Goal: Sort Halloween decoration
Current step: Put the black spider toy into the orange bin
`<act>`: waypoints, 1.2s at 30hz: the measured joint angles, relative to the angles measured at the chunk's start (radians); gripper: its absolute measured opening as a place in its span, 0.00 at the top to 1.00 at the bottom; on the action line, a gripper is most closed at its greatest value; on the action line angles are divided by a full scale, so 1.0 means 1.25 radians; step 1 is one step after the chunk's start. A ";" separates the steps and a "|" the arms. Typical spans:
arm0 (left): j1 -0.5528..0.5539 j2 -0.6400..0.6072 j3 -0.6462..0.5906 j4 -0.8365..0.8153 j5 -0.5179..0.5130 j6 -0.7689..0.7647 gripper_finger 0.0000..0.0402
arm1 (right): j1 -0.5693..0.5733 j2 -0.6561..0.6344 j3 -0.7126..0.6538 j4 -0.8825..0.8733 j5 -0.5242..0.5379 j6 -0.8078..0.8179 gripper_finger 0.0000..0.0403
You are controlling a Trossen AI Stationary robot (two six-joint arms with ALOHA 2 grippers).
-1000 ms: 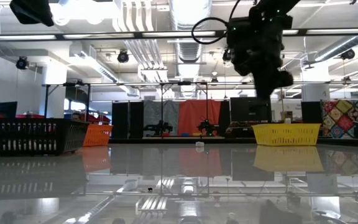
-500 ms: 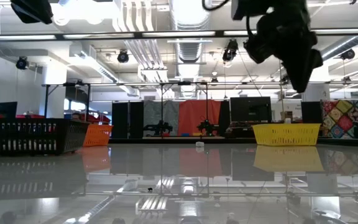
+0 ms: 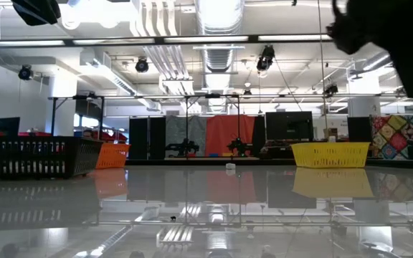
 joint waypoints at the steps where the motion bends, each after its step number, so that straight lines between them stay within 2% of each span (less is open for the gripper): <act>1: 0.000 -0.001 0.000 0.000 0.000 0.000 0.78 | 0.018 0.000 -0.007 0.006 0.000 0.030 0.63; 10: 0.000 -0.003 0.000 0.000 0.000 0.004 0.78 | 0.170 0.009 -0.080 0.237 0.006 0.254 0.58; 15: 0.000 -0.003 0.000 0.000 0.000 0.007 0.78 | 0.224 0.047 -0.100 0.266 0.007 0.340 0.58; 26: 0.000 -0.003 0.000 0.000 0.000 0.007 0.78 | 0.256 0.149 -0.100 0.374 -0.028 0.366 0.58; 31: 0.000 -0.003 0.000 0.000 0.000 0.007 0.78 | 0.257 0.199 -0.078 0.366 -0.080 0.372 0.58; 36: 0.000 -0.003 0.000 0.000 0.000 0.007 0.78 | 0.257 0.238 -0.061 0.364 -0.093 0.371 0.58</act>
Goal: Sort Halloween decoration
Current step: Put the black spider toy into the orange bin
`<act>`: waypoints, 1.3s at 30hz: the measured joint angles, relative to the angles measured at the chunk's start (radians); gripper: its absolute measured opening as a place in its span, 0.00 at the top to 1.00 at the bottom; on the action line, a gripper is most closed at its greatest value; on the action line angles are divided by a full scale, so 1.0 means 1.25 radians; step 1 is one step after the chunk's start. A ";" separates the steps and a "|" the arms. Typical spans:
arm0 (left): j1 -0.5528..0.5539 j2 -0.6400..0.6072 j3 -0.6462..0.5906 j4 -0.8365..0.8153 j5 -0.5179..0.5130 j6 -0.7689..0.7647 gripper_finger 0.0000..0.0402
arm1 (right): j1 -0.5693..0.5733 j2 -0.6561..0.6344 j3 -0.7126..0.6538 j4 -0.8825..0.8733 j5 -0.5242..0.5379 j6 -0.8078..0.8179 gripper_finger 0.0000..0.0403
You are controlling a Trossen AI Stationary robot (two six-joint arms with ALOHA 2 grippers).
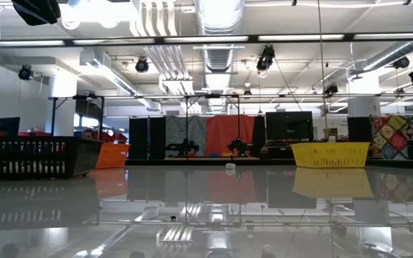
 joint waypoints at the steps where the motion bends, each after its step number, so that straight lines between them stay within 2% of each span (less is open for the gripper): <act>1: 0.000 0.000 0.000 0.000 0.000 0.000 0.78 | 0.000 0.007 0.001 0.000 -0.006 -0.001 0.57; 7: 0.000 0.000 0.000 0.000 0.000 0.000 0.78 | -0.002 0.031 0.001 0.003 -0.028 -0.018 0.62; 10: 0.000 0.000 0.000 0.000 0.000 0.000 0.78 | -0.002 0.029 0.001 0.004 -0.025 -0.019 0.71; 16: 0.000 0.000 0.000 0.000 0.000 -0.001 0.78 | -0.002 0.019 0.001 0.016 -0.023 -0.019 0.95; 17: 0.000 0.000 0.000 0.000 -0.001 -0.001 0.78 | -0.002 0.011 0.000 0.016 -0.022 -0.018 0.96; 20: 0.000 0.000 0.000 0.000 -0.019 -0.007 0.78 | -0.011 -0.008 0.007 0.002 -0.006 -0.015 0.97; 27: 0.000 0.000 0.000 -0.003 -0.117 -0.007 0.78 | -0.075 -0.055 0.063 -0.005 0.155 -0.084 0.97; 32: 0.000 0.000 0.000 -0.005 -0.176 -0.017 0.78 | -0.159 -0.058 0.106 0.006 0.204 -0.225 0.97; 39: 0.002 -0.002 0.000 -0.007 -0.275 -0.056 0.78 | -0.290 -0.059 0.144 0.012 0.204 -0.437 0.97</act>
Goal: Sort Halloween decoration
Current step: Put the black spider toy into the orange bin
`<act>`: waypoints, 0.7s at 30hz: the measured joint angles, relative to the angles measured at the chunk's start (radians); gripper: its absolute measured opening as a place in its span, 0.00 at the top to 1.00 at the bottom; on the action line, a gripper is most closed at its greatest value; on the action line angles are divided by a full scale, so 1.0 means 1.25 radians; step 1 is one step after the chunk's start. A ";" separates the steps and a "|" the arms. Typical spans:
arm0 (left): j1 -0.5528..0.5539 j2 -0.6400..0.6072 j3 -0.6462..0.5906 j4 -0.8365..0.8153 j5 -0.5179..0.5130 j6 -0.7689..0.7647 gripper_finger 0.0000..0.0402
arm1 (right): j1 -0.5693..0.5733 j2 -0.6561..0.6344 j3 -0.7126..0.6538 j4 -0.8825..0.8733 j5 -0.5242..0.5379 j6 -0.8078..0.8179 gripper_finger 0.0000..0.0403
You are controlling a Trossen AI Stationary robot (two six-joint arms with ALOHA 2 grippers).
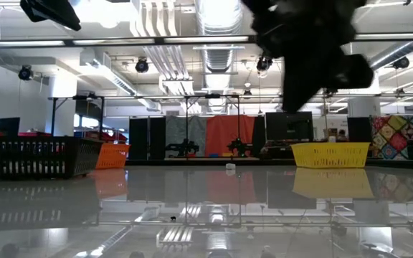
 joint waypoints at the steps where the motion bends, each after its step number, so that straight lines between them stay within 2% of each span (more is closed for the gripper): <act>1: 0.000 0.000 0.000 -0.001 -0.005 -0.003 0.78 | -0.018 0.000 0.004 0.004 0.000 -0.028 0.97; 9: 0.001 -0.010 0.000 -0.025 -0.013 -0.045 0.78 | -0.151 0.000 0.026 0.078 -0.008 -0.220 0.97; 16: 0.003 -0.024 0.000 -0.029 -0.107 -0.101 0.78 | -0.267 0.005 0.027 0.239 -0.034 -0.329 0.97; 21: 0.003 -0.035 0.000 -0.035 -0.128 -0.100 0.78 | -0.331 0.032 0.027 0.331 -0.080 -0.371 0.97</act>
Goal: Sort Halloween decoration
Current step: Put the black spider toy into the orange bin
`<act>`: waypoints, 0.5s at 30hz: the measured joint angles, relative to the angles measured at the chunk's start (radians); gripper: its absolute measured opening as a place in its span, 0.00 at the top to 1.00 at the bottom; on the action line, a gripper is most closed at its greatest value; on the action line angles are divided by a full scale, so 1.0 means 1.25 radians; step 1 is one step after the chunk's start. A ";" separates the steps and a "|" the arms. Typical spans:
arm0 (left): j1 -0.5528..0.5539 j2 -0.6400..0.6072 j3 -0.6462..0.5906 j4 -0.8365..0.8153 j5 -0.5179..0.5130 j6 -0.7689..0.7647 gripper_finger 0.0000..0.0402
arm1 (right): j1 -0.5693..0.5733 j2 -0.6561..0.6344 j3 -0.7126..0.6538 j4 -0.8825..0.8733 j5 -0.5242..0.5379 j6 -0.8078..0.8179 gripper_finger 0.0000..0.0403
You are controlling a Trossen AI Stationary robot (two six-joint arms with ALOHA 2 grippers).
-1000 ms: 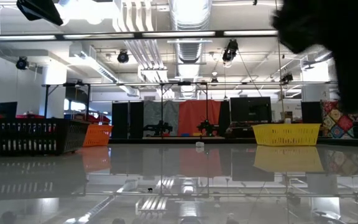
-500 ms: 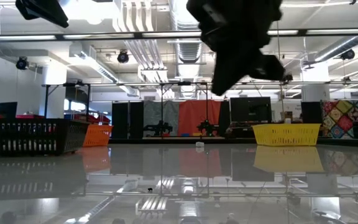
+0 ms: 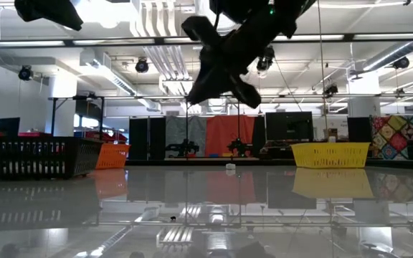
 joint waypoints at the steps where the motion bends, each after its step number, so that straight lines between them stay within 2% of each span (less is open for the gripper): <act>1: 0.000 -0.001 0.000 0.000 -0.001 0.007 0.78 | -0.010 0.006 0.000 0.011 -0.007 -0.004 0.97; 7: 0.000 0.011 0.000 0.038 0.021 0.038 0.78 | -0.066 0.043 0.001 0.115 -0.056 -0.023 0.97; 12: 0.000 0.024 0.000 0.035 -0.055 0.009 0.78 | -0.103 0.087 0.001 0.212 -0.120 -0.027 0.97; 15: 0.000 0.019 0.000 0.035 -0.066 -0.013 0.78 | -0.120 0.110 0.001 0.248 -0.131 -0.028 0.97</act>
